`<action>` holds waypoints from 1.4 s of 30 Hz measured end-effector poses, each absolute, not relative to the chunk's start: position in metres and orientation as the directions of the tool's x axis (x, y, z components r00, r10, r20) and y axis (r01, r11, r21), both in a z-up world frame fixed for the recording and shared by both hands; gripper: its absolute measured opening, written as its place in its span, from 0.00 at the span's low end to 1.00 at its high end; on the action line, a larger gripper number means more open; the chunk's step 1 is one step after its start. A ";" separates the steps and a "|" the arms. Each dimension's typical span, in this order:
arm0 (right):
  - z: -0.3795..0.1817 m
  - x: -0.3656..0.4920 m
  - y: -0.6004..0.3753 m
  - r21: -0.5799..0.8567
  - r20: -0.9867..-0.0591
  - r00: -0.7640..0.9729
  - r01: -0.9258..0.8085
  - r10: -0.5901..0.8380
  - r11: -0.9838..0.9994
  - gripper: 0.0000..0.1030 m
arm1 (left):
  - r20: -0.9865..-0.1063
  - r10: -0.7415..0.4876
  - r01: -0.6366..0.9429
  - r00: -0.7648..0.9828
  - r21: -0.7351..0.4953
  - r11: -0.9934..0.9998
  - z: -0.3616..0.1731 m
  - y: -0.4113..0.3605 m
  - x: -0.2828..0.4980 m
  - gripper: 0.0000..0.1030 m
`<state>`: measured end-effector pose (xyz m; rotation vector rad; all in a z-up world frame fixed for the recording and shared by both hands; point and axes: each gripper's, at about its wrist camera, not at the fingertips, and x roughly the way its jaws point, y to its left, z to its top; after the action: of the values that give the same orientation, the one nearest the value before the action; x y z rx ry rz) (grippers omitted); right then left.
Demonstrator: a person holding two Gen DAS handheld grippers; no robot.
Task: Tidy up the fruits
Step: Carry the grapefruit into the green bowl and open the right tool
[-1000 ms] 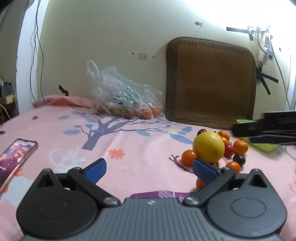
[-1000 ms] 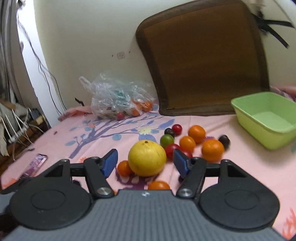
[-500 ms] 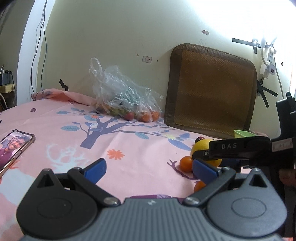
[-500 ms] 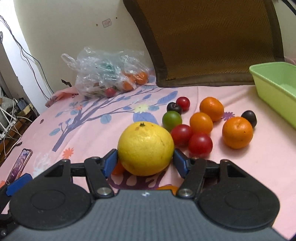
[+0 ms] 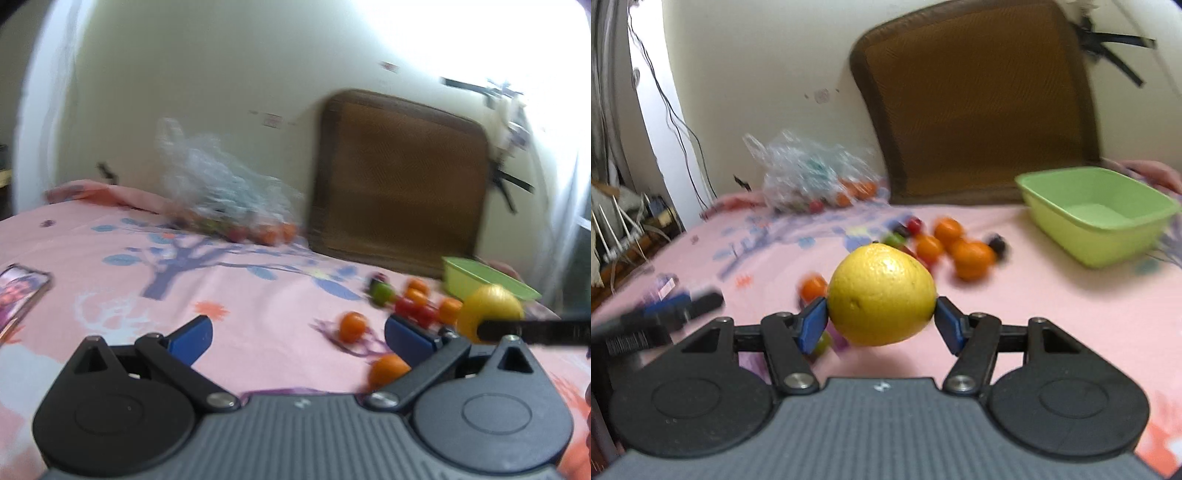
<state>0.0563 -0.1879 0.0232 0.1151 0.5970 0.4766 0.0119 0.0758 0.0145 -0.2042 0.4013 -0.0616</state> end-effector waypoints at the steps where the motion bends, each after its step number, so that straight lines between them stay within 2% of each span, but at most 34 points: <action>1: 0.020 0.051 -0.196 0.229 -0.528 0.720 -0.390 0.451 0.892 0.63 | -0.380 -0.144 0.064 0.914 -0.214 0.975 0.019 0.069 0.011 1.00; 4: 0.010 0.042 -0.214 0.194 -0.564 0.711 -0.381 0.420 0.904 0.63 | -0.365 -0.326 0.239 0.872 -0.263 0.935 0.034 0.042 0.011 1.00; 7: 0.009 0.031 -0.221 0.149 -0.552 0.721 -0.409 0.419 0.900 0.63 | -0.379 -0.500 0.402 0.779 -0.311 0.861 0.044 0.006 0.020 0.99; 11: 0.006 0.024 -0.222 0.094 -0.539 0.732 -0.440 0.417 0.893 0.65 | -0.456 -0.594 0.483 0.663 -0.346 0.804 0.044 -0.037 0.040 0.96; 15: 0.002 0.017 -0.221 0.041 -0.518 0.741 -0.477 0.427 0.878 0.65 | -0.549 -0.601 0.470 0.581 -0.377 0.798 0.030 -0.061 0.061 0.93; 16: 0.001 0.017 -0.221 0.031 -0.514 0.742 -0.485 0.430 0.874 0.65 | -0.571 -0.601 0.465 0.559 -0.384 0.798 0.026 -0.066 0.067 0.86; 17: 0.001 0.017 -0.222 0.024 -0.511 0.742 -0.492 0.434 0.870 0.65 | -0.593 -0.598 0.459 0.539 -0.388 0.799 0.020 -0.070 0.071 0.73; 19: 0.000 0.015 -0.224 0.011 -0.507 0.742 -0.504 0.440 0.863 0.64 | -0.617 -0.616 0.452 0.490 -0.424 0.785 0.010 -0.075 0.076 0.66; 24: 0.009 0.021 -0.241 0.004 -0.428 0.789 -0.485 0.440 0.874 0.64 | -0.620 -0.582 0.480 0.526 -0.349 0.805 0.027 -0.096 0.081 0.66; 30: 0.033 0.089 -0.268 -0.011 -0.297 0.885 -0.379 0.359 0.925 0.64 | -0.571 -0.552 0.499 0.607 -0.267 0.824 0.069 -0.145 0.152 0.65; 37: 0.025 0.177 -0.296 0.046 -0.353 0.894 -0.277 0.275 0.960 0.64 | -0.600 -0.556 0.460 0.575 -0.325 0.826 0.051 -0.187 0.244 0.66; 42: 0.012 0.198 -0.294 0.057 -0.420 0.870 -0.259 0.259 0.964 0.64 | -0.635 -0.530 0.432 0.562 -0.320 0.843 0.032 -0.195 0.256 0.69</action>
<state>0.1984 -0.2941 0.0115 -0.0009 0.4389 0.2708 0.2563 -0.1952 0.0319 -0.1336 0.7915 -0.5680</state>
